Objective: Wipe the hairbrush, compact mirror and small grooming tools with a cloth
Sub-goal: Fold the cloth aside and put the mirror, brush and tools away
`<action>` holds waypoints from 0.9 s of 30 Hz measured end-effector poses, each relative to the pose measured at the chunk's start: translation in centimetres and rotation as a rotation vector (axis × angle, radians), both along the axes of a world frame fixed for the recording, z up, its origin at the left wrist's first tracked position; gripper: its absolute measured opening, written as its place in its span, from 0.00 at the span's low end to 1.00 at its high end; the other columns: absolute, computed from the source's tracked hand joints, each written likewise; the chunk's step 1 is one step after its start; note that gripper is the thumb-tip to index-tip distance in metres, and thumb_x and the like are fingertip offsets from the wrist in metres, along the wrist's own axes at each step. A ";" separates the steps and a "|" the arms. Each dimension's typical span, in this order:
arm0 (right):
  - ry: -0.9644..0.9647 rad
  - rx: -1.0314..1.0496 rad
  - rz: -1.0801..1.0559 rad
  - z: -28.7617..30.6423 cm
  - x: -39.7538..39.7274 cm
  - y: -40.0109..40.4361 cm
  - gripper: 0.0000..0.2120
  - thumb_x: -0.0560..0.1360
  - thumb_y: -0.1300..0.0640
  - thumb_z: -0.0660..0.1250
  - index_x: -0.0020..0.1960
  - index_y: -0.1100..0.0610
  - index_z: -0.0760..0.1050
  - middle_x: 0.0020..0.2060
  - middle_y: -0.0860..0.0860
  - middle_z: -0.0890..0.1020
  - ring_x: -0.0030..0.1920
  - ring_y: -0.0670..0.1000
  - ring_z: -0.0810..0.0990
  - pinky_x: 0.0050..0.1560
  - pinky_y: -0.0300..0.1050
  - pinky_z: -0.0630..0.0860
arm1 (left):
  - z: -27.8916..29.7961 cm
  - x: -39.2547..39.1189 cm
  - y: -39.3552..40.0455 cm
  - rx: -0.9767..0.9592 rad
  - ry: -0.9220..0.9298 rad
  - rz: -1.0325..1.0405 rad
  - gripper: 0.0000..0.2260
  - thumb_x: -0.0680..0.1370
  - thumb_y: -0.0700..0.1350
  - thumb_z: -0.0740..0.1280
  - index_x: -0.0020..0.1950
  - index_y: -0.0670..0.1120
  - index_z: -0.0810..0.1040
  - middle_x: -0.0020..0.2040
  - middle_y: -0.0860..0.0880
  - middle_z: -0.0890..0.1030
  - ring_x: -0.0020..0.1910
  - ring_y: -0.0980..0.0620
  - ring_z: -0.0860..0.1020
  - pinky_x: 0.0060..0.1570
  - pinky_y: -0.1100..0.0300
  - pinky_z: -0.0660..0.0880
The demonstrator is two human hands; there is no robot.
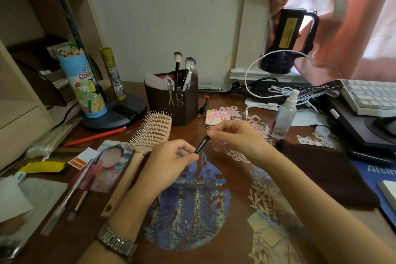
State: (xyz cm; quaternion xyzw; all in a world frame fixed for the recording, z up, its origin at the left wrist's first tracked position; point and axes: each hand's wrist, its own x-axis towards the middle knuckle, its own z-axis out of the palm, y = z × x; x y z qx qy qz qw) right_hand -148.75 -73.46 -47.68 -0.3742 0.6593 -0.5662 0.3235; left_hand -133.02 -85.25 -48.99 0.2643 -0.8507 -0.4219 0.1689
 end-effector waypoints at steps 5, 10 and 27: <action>0.115 0.045 -0.080 -0.1 0.1 -0.2 0.05 0.71 0.55 0.73 0.41 0.57 0.81 0.38 0.58 0.82 0.39 0.51 0.80 0.47 0.47 0.79 | 0.1 0.0 0.1 0.012 -0.017 -0.014 0.03 0.74 0.46 0.71 0.47 0.50 0.81 0.40 0.53 0.81 0.38 0.60 0.78 0.33 0.77 0.70; 0.217 0.053 -0.136 -0.4 0.1 -0.3 0.07 0.70 0.53 0.75 0.38 0.55 0.81 0.35 0.57 0.82 0.35 0.52 0.78 0.41 0.47 0.75 | 0.0 0.0 0.2 0.017 -0.026 -0.026 0.04 0.74 0.47 0.71 0.48 0.51 0.81 0.41 0.53 0.81 0.39 0.60 0.78 0.34 0.78 0.70; 0.386 0.004 -0.244 0.5 -0.8 -0.3 0.04 0.70 0.57 0.74 0.38 0.55 0.80 0.32 0.50 0.80 0.27 0.39 0.73 0.30 0.30 0.70 | 0.3 0.2 -0.1 0.023 -0.008 0.004 0.04 0.74 0.49 0.70 0.48 0.52 0.82 0.39 0.56 0.80 0.37 0.63 0.77 0.35 0.74 0.70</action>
